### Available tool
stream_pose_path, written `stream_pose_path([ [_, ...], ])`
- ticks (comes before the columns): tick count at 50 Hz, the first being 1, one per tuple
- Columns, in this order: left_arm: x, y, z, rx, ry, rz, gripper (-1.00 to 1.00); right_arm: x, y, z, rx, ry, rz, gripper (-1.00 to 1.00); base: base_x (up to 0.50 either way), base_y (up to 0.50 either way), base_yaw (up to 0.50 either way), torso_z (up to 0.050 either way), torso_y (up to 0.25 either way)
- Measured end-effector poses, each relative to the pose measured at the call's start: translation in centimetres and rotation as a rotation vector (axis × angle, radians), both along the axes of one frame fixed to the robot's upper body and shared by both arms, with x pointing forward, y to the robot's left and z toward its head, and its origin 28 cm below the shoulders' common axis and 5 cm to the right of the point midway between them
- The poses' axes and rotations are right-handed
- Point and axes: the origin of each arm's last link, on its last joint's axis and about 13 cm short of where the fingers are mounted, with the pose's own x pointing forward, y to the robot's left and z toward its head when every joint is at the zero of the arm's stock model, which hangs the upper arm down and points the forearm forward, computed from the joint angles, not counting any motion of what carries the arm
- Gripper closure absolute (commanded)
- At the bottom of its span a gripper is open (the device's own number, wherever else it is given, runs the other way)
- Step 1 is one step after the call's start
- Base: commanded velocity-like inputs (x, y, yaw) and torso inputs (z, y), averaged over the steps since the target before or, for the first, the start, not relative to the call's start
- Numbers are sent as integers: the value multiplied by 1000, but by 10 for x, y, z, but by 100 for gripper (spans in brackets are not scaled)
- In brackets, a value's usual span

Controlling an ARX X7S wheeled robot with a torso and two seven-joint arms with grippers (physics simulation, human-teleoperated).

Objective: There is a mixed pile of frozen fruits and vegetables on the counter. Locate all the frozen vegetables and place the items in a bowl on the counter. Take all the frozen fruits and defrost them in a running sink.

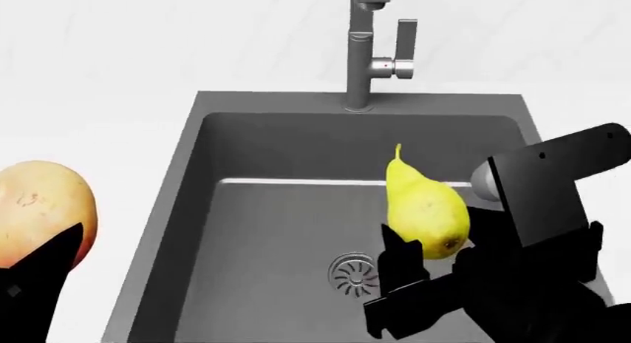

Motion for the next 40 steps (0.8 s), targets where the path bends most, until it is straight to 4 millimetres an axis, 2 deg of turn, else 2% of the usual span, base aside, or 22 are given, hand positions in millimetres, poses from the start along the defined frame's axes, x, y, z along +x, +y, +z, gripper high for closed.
stream_pose_path([
  [3, 0, 0, 0, -1, 1, -1, 100, 0, 0, 0, -1, 1, 0, 100, 0, -375, 0, 0, 0],
  [15, 0, 0, 0, -2, 4, -1, 100, 4, 5, -3, -4, 15, 19, 100, 0, 0, 0, 0, 1],
  [30, 2, 1, 0, -7, 6, 1, 100, 35, 13, -9, 3, 70, 26, 100, 0, 0, 0, 1, 0],
  [40, 2, 0, 0, -9, 6, 2, 100, 44, 18, -16, -6, 96, 32, 100, 153, 0, 0, 0, 1],
])
